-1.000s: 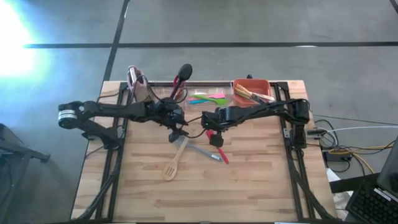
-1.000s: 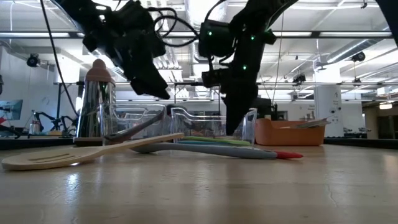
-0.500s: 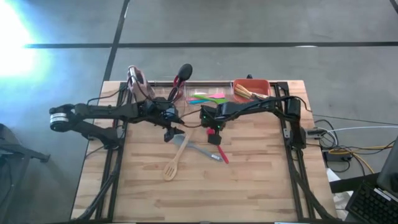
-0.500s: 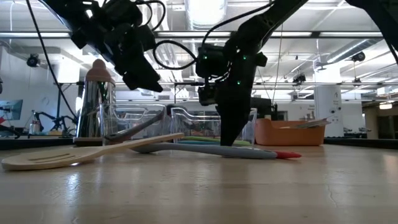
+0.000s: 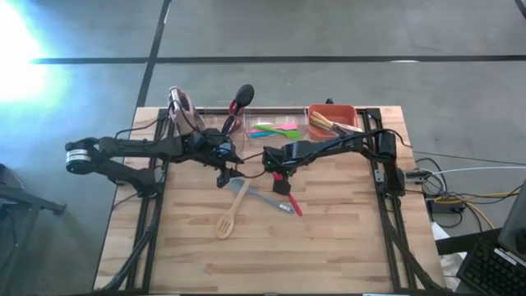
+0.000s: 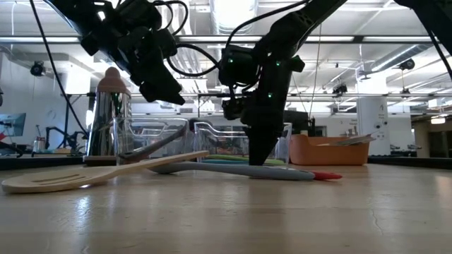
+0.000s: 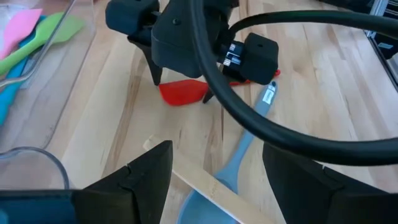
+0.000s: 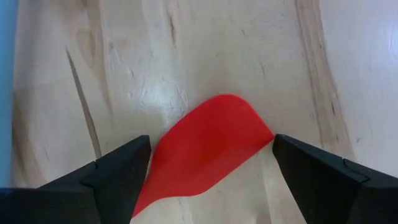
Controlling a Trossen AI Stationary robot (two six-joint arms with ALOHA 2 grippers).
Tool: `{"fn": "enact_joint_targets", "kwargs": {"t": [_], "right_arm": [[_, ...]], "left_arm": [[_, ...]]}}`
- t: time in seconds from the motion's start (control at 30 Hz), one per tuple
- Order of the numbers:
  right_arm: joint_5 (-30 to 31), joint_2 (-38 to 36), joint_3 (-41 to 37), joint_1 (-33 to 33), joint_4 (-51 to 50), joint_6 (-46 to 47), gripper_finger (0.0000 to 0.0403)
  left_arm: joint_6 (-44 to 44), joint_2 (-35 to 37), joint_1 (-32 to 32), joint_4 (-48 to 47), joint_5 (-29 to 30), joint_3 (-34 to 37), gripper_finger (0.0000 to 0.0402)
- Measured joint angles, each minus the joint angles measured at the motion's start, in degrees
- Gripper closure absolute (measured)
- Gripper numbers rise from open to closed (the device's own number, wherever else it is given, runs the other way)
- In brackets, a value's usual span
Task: Pick & Place Kitchen Items
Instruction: Put the red spatula into the right transparent bin
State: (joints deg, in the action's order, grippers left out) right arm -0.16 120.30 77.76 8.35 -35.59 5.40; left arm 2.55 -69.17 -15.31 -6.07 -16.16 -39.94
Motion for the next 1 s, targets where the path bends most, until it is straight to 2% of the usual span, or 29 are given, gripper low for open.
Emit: {"fn": "enact_joint_targets", "kwargs": {"t": [0.13,0.27,0.67,1.0], "right_arm": [[-0.05,-0.03,-0.04,0.01,0.05,1.40,0.0086],[-0.06,-0.03,-0.09,0.09,0.13,2.19,0.0137],[-0.74,-0.03,-0.09,0.03,0.29,1.68,0.0377],[-0.49,-0.06,-0.09,0.01,0.02,1.48,0.0389]], "left_arm": [[0.02,0.00,0.00,0.00,0.00,0.00,0.0149],[0.02,0.00,0.00,0.00,-0.01,0.00,0.0149],[0.04,0.00,0.00,0.02,-0.01,0.00,0.0149],[1.05,-0.02,0.17,2.56,-0.04,0.00,0.0149]]}}
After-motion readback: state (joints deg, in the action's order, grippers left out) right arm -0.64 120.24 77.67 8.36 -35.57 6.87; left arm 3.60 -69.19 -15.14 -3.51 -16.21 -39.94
